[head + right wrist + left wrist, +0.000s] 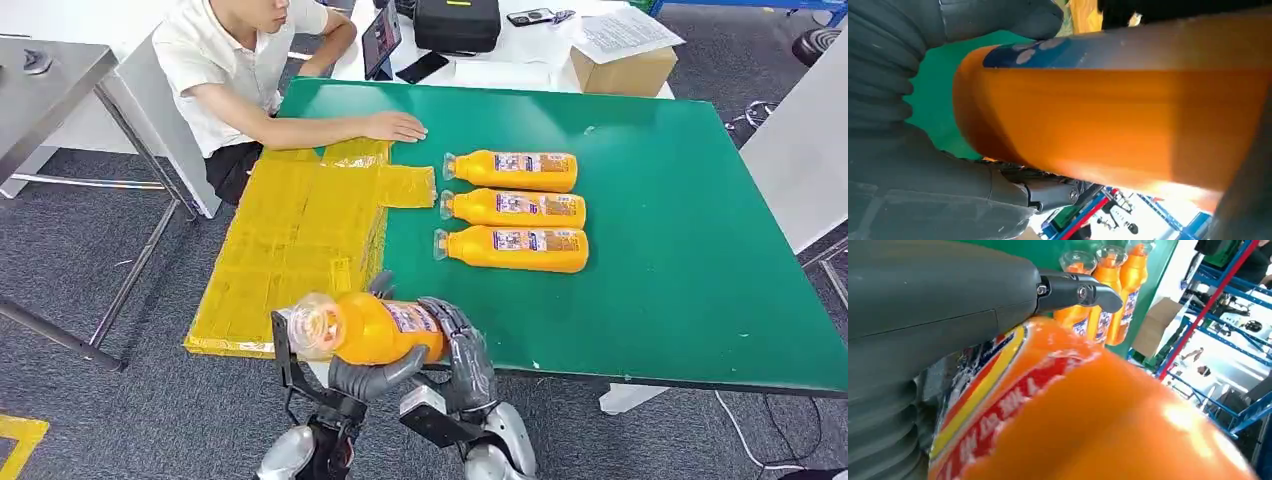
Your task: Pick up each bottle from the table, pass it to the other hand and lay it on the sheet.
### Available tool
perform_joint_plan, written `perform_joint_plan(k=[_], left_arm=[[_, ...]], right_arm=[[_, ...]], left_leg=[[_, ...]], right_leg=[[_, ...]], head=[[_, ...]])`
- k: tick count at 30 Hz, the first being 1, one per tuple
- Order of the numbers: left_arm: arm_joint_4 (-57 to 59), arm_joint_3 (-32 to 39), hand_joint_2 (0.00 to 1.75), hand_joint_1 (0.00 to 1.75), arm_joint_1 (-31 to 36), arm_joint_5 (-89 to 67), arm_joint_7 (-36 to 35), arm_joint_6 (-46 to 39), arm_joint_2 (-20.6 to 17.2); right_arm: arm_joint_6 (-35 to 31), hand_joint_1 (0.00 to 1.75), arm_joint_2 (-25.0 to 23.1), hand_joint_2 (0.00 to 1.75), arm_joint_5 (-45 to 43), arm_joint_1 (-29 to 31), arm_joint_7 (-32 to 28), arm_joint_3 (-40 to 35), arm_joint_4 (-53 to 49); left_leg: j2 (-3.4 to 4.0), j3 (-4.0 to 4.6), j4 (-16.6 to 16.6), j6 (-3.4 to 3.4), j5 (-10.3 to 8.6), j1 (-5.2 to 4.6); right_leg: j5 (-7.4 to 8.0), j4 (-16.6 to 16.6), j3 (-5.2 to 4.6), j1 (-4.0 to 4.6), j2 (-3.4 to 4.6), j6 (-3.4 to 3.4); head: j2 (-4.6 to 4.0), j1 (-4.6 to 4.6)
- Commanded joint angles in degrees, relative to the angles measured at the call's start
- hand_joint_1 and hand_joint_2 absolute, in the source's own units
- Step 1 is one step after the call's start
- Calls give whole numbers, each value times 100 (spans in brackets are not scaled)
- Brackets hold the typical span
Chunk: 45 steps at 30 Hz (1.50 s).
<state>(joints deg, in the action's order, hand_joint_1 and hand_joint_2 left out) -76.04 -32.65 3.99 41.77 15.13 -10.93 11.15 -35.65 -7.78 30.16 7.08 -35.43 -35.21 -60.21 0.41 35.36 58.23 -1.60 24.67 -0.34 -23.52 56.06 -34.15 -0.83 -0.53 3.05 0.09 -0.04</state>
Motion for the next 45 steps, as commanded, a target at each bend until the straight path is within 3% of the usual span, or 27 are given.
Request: perform_joint_plan(k=[1, 4, 6, 7, 8, 9, 12, 13, 16, 19, 26, 29, 31, 34, 39, 40, 43, 45], left_arm=[[2, 268, 175, 175, 256, 155, 324, -174, 231], [-94, 292, 175, 175, 239, 95, 427, -229, 251], [-136, 312, 175, 175, 228, 42, 480, -291, 258], [-176, 354, 175, 175, 218, -34, 590, -383, 280], [-213, 377, 175, 175, 213, -115, 680, -455, 294], [-303, 431, 175, 175, 186, -155, 763, -497, 322], [-510, 494, 175, 175, 161, -350, 945, -579, 299], [-521, 504, 175, 175, 185, -425, 990, -625, 292], [-532, 574, 175, 175, 232, -621, 1063, -740, 249], [-100, 382, 175, 175, 510, -1573, 1140, -1512, 16], [43, 411, 175, 175, 562, -1568, 1198, -1467, 15], [849, 224, 175, 175, 954, -2834, 1022, -2323, -188], [1342, 382, 175, 175, 1151, -3458, 1125, -2324, -272], [1760, 497, 175, 175, 1301, -5638, 572, -2868, -474], [1934, 586, 175, 175, 1398, -6484, 211, -2907, -538], [2212, 634, 175, 175, 1585, -7579, -416, -2907, -614], [2985, 692, 175, 175, 2183, -8744, -1411, -2190, -825], [3660, 798, 175, 175, 2732, -8911, -1643, -1583, -881]], right_arm=[[519, 159, -21, 175, -354, 109, 3, -751, 627], [560, 155, -39, 175, -382, 104, 45, -777, 686], [632, 133, -48, 175, -426, 107, 55, -779, 721], [829, 54, -52, 175, -528, 79, 89, -775, 708], [939, 16, -48, 175, -567, 61, 111, -782, 696], [1114, 0, -62, 175, -667, 20, 151, -774, 677], [1348, 0, -35, 175, -713, -26, 185, -864, 657], [1349, 0, -23, 0, -698, -21, 176, -874, 664], [1176, 0, -44, 0, -772, -68, 109, -709, 697], [915, 0, -25, 0, -849, -210, 79, -532, 542], [918, 0, -3, 0, -855, -222, 82, -537, 517], [-196, 0, -63, 0, -511, -236, -27, -292, 635], [-435, 0, -359, 0, -309, -443, -457, 718, 377], [-435, 0, -677, 0, 130, -801, -457, 1861, -704], [-435, 0, -739, 0, 77, -854, -457, 2137, -999], [-435, 0, -819, 0, 38, -923, -457, 2413, -1424], [-435, 0, -813, 0, -221, -842, -457, 2662, -1639], [-435, 0, -745, 0, -408, -738, -457, 2678, -1569]], left_leg=[[-9, -14, -2, 9, 5, 7], [-9, -14, -1, 9, 7, 8], [-9, -22, 0, 12, 10, 10], [-9, -14, 0, 9, 6, 9], [-15, -24, 0, 12, 10, 10], [-21, -30, -1, 14, 12, 12], [-14, -20, 0, 12, 9, 10], [-10, -10, 1, 9, 6, 8], [-19, -14, 0, 10, 5, 10], [-19, -13, -2, 9, 3, 9], [-11, -15, -6, 9, 3, 5], [-17, -13, -9, 8, -1, 3], [-16, -24, -15, 10, -2, 4], [-18, -16, -11, 12, -3, 1], [-4, -17, -7, 11, 1, 3], [-4, -13, -6, 9, 0, 4], [-10, -9, -2, 10, -2, 3], [-7, 2, -3, 4, -8, 3]], right_leg=[[-6, -3, 16, 6, -4, -9], [-8, -1, 17, 7, -5, -10], [-11, -3, 25, 9, -4, -12], [-8, -4, 16, 8, -6, -10], [-13, -3, 27, 9, -11, -13], [-17, -3, 35, 10, -16, -16], [-12, -2, 22, 9, -9, -12], [-8, -1, 11, 7, -8, -10], [-11, -4, 15, 9, -18, -11], [-9, -5, 14, 8, -18, -9], [-6, -6, 16, 5, -8, -10], [-5, -7, 15, 2, -15, -8], [-4, -14, 25, 3, -13, -11], [-4, -5, 16, 1, -12, -12], [-5, 0, 14, 3, 1, -13], [-4, -1, 11, 3, -2, -11], [-6, 4, 7, 2, -7, -12], [2, 1, -2, 2, -5, -7]], head=[[0, 0], [0, 0], [0, 0], [0, 0], [0, 0], [0, 2], [0, 2], [0, 0], [0, 0], [0, 0], [0, 0], [0, 2], [0, 2], [0, 2], [0, 0], [0, 2], [0, 0], [0, 2]])
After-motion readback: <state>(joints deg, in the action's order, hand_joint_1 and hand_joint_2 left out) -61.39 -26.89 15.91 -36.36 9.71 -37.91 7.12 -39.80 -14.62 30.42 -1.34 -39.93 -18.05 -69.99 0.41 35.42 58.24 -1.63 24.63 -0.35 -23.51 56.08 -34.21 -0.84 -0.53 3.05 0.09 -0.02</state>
